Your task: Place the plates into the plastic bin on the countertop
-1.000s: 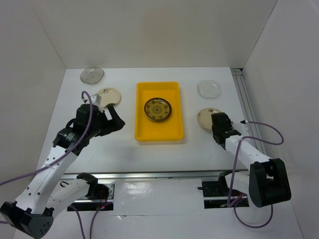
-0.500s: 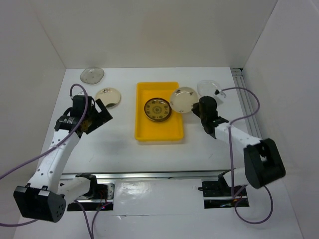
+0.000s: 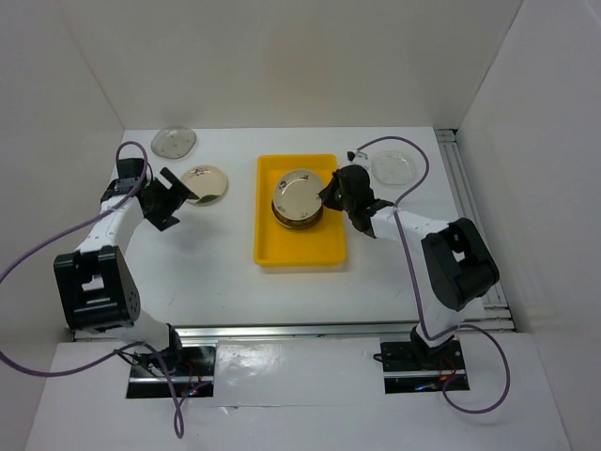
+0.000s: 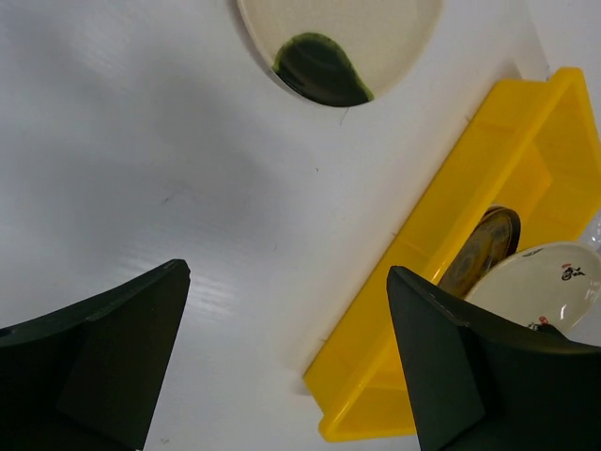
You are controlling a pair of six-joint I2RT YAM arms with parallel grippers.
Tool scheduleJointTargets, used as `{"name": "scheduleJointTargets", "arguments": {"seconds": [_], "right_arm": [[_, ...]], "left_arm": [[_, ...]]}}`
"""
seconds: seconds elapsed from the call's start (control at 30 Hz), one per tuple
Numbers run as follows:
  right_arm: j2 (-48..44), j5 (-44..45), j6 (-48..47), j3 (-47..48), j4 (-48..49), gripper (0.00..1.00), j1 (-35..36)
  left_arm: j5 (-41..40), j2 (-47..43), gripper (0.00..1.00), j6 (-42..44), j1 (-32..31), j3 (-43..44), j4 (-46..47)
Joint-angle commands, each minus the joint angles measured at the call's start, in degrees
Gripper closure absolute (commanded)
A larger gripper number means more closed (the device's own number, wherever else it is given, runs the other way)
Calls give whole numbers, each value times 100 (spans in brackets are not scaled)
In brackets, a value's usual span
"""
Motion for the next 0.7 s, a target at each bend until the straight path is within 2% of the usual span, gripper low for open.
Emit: {"name": "scheduleJointTargets", "arguments": {"seconds": [0.0,0.03,0.07,0.13,0.2,0.27,0.3,0.4,0.43,0.53,0.57,0.67], "right_arm": [[238,-24,-165,362,90,100,20],[239,-24,-165,363,28,100,20],[291,-24,-165,363,27,98,20],[292,-24,-165,363,80,96,20],[292,-24,-165,363,80,89,73],[213,-76,-217,363,80,76,73],[108,-76,-218,363,80,65,125],[-112,-347,-297,301,212,51,196],[-322,-462,-366,301,290,25,248],[-787,-463,-507,301,222,22,459],[-920,-463,-508,301,221,0,459],[-1377,-306,-639,301,64,0,784]], "left_arm": [[902,594,0,-137,347,92,808],[1409,805,0,-137,427,92,1001],[1570,1198,0,-189,480,92,1168],[1633,1500,2,-189,480,249,1319],[1467,1764,2,-49,427,381,1319],[1467,1913,1,22,357,583,1319],[1406,2045,1,22,296,645,1319],[1230,2177,1,83,235,760,1250],[1229,2239,1,83,234,812,1249],[1107,2301,1,83,234,812,1249],[1106,2301,1,31,234,760,1249],[765,2301,1,-40,234,707,1319]]}}
